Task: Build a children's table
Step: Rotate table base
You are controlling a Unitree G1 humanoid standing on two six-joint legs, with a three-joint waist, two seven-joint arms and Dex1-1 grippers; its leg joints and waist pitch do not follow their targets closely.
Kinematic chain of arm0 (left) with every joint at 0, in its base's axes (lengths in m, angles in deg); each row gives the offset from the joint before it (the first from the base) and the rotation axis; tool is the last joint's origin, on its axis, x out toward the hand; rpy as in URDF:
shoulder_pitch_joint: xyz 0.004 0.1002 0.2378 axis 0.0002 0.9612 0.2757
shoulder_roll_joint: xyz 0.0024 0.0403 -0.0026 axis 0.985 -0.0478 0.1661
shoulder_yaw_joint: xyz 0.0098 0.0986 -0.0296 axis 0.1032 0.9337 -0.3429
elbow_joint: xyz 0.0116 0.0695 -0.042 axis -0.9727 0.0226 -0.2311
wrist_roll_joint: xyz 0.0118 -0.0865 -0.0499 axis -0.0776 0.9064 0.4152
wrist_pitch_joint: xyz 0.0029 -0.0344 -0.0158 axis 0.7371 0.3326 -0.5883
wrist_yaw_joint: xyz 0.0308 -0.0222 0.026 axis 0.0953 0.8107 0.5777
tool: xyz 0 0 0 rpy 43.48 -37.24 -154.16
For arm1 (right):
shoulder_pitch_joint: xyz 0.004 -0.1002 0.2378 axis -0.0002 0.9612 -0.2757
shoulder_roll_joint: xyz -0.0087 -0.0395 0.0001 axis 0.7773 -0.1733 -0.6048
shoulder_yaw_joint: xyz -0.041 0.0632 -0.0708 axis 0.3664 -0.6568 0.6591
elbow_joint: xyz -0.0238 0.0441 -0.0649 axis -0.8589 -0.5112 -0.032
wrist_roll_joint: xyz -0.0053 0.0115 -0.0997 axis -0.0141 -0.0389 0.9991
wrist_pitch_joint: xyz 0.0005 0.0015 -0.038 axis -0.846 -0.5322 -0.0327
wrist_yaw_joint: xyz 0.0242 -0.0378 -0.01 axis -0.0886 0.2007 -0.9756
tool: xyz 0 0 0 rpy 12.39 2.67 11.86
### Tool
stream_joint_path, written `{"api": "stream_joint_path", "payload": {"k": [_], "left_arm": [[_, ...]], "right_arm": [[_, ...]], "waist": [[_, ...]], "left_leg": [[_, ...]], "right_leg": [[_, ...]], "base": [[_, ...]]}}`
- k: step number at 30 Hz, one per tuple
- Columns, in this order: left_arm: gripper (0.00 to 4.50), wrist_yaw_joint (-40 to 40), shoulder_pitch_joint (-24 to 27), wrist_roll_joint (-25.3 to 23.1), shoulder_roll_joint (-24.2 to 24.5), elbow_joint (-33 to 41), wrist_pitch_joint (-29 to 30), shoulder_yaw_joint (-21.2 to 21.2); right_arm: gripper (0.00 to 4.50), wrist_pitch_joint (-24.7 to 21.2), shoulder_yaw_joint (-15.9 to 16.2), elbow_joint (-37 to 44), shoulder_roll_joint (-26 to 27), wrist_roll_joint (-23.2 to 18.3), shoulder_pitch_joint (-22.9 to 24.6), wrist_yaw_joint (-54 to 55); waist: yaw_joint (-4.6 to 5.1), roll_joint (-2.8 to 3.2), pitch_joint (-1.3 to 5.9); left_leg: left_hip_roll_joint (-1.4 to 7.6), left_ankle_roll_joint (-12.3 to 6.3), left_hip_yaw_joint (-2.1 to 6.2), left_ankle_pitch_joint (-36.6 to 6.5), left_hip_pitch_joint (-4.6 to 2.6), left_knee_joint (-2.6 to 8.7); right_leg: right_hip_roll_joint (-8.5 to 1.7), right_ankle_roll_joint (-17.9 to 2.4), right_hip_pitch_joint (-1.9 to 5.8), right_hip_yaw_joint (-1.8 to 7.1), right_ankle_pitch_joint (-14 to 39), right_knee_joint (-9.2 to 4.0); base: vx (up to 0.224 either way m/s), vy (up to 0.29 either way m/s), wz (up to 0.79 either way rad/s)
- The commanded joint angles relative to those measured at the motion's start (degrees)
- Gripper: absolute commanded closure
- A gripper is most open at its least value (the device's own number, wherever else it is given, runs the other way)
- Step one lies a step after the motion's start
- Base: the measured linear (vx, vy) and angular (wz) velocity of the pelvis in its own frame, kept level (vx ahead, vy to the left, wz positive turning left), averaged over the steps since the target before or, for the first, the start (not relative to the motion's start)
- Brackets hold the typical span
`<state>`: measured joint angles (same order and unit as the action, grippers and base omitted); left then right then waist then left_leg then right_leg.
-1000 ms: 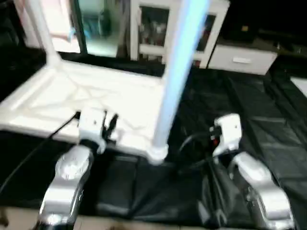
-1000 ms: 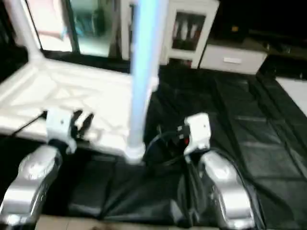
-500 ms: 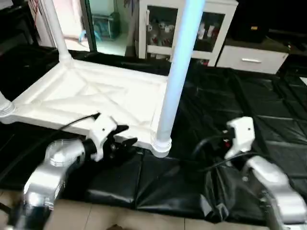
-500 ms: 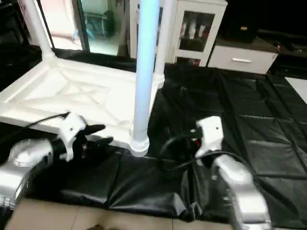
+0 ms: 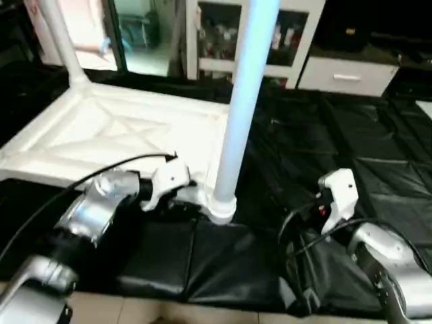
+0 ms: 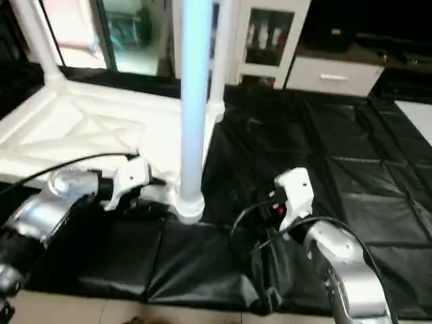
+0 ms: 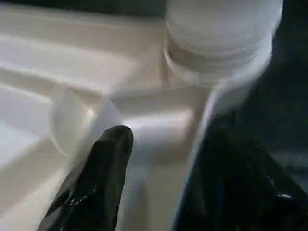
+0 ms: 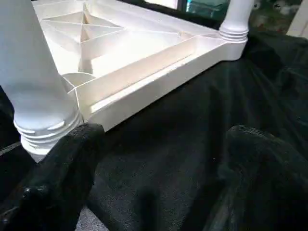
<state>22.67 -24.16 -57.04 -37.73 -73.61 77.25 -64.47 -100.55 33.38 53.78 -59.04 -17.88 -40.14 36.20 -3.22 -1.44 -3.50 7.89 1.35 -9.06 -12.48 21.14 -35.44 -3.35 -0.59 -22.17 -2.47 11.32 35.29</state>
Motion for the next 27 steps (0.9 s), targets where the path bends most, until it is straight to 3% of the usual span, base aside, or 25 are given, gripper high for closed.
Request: {"api": "stream_joint_path", "payload": {"k": [1,3,4,7,10,13,21,27], "left_arm": [[1.50,-3.2,-1.1,0.3,0.9,-0.1,0.3,0.4],[1.50,-3.8,-1.7,-0.1,1.9,-0.8,0.1,0.3],[1.50,-3.8,-2.0,-0.6,2.2,-1.6,-0.5,0.4],[1.50,-3.6,-2.8,-1.3,2.5,-3.8,-1.8,0.2],[1.50,-4.1,-2.8,-1.1,2.6,-4.0,-1.9,-0.4],[1.78,-4.5,-2.8,0.8,1.9,-3.9,-1.7,-2.3],[2.52,-3.2,-3.9,0.1,0.1,-7.6,-4.9,-2.1],[3.00,-3.7,-4.3,-1.4,-0.1,-9.1,-6.2,-1.2]], "right_arm": [[0.00,0.5,-0.4,1.5,-0.7,-0.6,0.6,-0.4],[0.00,0.5,-0.5,1.6,-0.8,-0.7,0.8,-0.5],[0.00,0.5,-0.5,1.7,-0.9,-0.7,0.8,-0.5],[0.00,0.3,-0.3,2.0,-1.0,-1.0,1.0,-0.9],[0.00,0.3,-0.3,2.1,-1.0,-1.2,1.1,-1.3],[0.00,0.1,-0.3,2.1,-0.8,-1.9,1.1,-1.7],[0.00,0.5,0.2,1.6,-0.7,-1.8,0.9,-2.3],[0.00,0.7,0.1,1.9,-0.7,-1.9,1.2,-2.2]], "waist": [[-0.29,0.73,4.20],[-0.44,0.83,3.97],[-0.44,0.87,3.74],[-0.50,0.99,3.33],[-0.60,0.71,3.14],[-0.68,0.63,3.27],[-0.77,0.69,3.57],[-0.72,0.84,3.43]], "left_leg": [[5.02,-3.45,1.73,0.7,-0.94,4.53],[5.33,-3.19,1.66,-2.4,-1.08,4.77],[5.48,-2.20,1.66,-5.7,-1.16,5.05],[5.61,-0.61,1.59,-9.7,-1.44,5.45],[5.79,1.37,1.40,-13.3,-1.63,5.76],[5.80,1.62,1.34,-12.1,-1.61,5.75],[5.78,0.23,1.17,-8.3,-1.38,5.42],[5.75,0.48,1.15,-9.9,-1.39,5.51]], "right_leg": [[-6.01,-16.3,2.58,2.86,-9.9,-2.12],[-6.17,-17.0,2.62,2.85,-6.7,-2.36],[-6.22,-16.8,2.62,2.87,-2.6,-2.69],[-6.18,-16.0,2.31,3.00,3.3,-3.30],[-6.43,-14.9,2.17,3.23,8.4,-3.66],[-6.47,-14.4,2.10,3.27,7.7,-3.56],[-6.40,-15.4,2.35,3.07,1.9,-3.07],[-6.41,-15.2,2.32,3.15,3.8,-3.37]], "base": [[0.000,0.000,0.00],[0.000,0.000,0.00],[0.000,0.000,0.00],[0.000,0.000,0.00],[0.000,0.000,0.00],[0.000,0.000,0.00],[0.000,0.000,0.00],[0.000,0.000,0.00]]}}
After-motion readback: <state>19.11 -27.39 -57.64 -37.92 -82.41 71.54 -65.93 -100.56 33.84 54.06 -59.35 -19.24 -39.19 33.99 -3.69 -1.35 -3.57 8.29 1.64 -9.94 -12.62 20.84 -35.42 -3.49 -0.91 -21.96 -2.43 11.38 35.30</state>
